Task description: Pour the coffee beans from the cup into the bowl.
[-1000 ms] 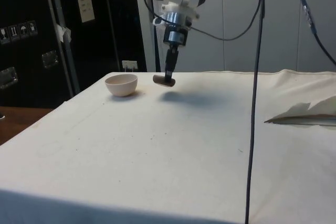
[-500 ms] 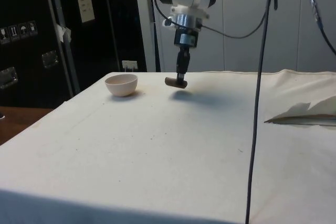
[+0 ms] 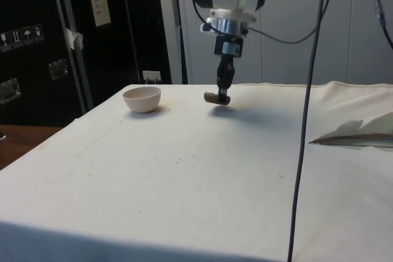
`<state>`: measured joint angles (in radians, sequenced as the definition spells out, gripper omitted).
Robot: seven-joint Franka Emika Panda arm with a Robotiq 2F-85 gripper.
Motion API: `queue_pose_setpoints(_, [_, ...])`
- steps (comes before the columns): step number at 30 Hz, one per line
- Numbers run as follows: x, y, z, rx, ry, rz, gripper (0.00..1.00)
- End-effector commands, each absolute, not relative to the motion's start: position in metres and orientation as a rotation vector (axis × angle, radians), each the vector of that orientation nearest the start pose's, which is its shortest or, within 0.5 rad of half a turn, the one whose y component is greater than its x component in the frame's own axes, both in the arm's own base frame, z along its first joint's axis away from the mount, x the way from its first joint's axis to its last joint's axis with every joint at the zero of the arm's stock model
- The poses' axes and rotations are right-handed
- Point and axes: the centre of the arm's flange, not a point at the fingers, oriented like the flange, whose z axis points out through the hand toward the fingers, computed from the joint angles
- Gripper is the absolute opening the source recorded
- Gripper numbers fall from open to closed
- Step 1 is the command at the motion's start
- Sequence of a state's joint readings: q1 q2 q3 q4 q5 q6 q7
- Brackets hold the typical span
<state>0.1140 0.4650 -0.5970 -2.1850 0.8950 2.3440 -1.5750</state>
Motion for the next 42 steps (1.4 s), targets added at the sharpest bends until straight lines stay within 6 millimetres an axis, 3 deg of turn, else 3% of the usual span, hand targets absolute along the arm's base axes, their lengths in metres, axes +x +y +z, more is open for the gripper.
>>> queue_pose_setpoints(1, [0.474, -0.246, 0.194, -2.813, -0.607, -0.284, 0.00])
queue_pose_setpoints(42, [0.438, -0.178, 0.195, -2.976, -0.719, -0.367, 0.00])
